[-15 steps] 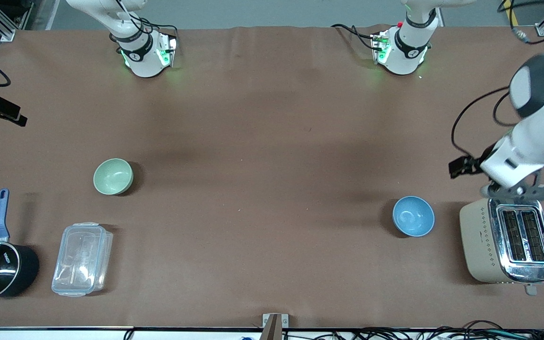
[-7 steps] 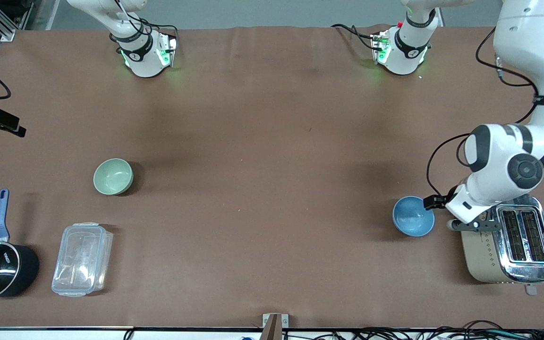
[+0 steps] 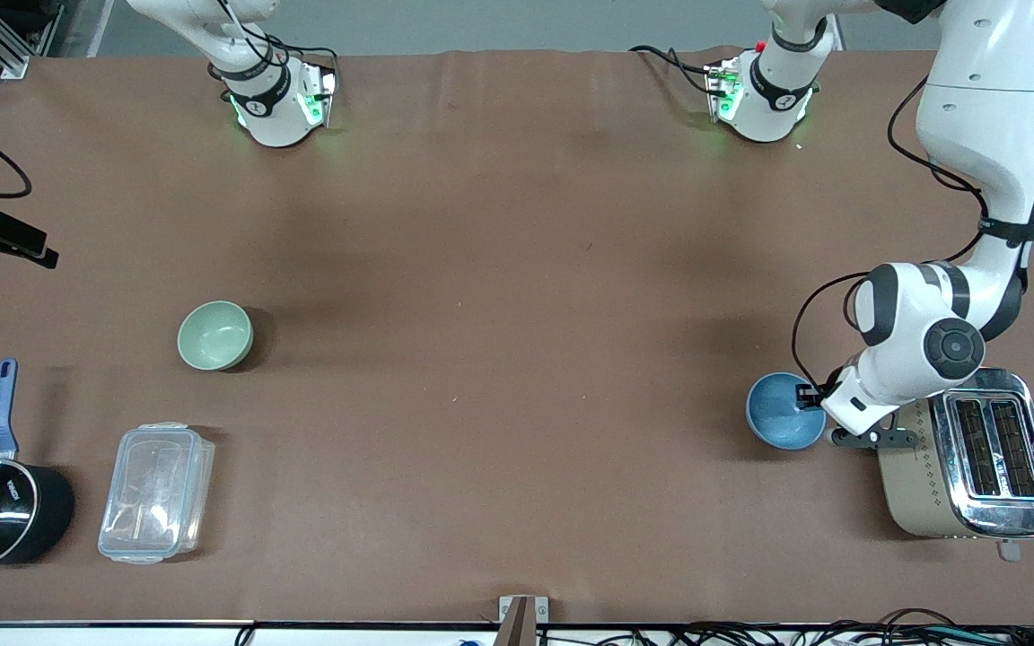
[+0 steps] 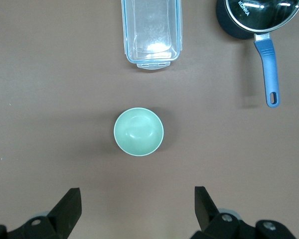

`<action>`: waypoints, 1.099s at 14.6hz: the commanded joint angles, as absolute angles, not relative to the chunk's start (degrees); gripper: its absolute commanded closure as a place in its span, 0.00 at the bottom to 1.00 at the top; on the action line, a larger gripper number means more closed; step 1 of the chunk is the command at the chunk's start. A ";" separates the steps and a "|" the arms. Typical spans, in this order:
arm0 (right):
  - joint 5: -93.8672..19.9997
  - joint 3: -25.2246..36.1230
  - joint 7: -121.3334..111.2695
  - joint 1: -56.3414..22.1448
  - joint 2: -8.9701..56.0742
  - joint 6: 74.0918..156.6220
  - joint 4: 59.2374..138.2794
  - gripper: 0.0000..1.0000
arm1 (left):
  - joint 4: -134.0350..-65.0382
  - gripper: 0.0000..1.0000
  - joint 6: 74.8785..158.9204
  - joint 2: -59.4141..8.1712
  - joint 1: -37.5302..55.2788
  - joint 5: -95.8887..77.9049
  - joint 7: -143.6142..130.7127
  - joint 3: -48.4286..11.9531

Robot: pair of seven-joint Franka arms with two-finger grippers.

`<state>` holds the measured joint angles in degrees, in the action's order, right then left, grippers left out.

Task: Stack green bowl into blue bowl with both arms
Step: 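Grasp the blue bowl with the left gripper while the right gripper reaches the green bowl, then slide the blue bowl toward the table middle while the right gripper grasps the green bowl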

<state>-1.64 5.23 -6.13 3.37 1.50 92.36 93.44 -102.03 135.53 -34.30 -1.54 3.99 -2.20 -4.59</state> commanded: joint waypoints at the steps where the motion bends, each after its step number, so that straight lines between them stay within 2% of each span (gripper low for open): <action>1: -2.37 5.01 -7.38 4.57 0.18 101.55 104.19 0.00 | -101.25 0.99 135.88 -34.54 -1.32 4.13 -3.16 -4.92; 4: -2.29 5.10 -10.10 5.62 0.18 120.52 118.95 0.00 | -101.34 1.00 135.27 -33.40 -0.70 4.13 -6.05 -7.28; 7: -1.67 5.01 -10.11 5.62 2.88 138.55 130.40 0.00 | -100.64 1.00 130.80 -30.85 -0.53 4.22 -18.77 -16.05; 10: -1.58 5.10 -10.11 5.71 10.26 147.28 132.36 0.00 | -99.23 1.00 129.20 -31.29 1.83 4.57 -35.35 -25.73; 14: -1.67 5.01 -10.02 5.89 15.28 155.98 134.90 0.00 | -93.36 1.00 129.64 -38.04 18.77 5.53 -55.33 -24.53; 16: -1.67 5.01 -10.02 5.89 16.61 159.60 136.31 0.00 | -91.59 0.99 129.99 -40.77 21.87 5.45 -57.56 -24.35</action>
<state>-1.56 5.40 -9.34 5.26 16.63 156.38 133.92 -95.95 130.40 -36.25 20.00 4.20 -55.63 -25.21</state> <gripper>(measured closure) 0.000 0.952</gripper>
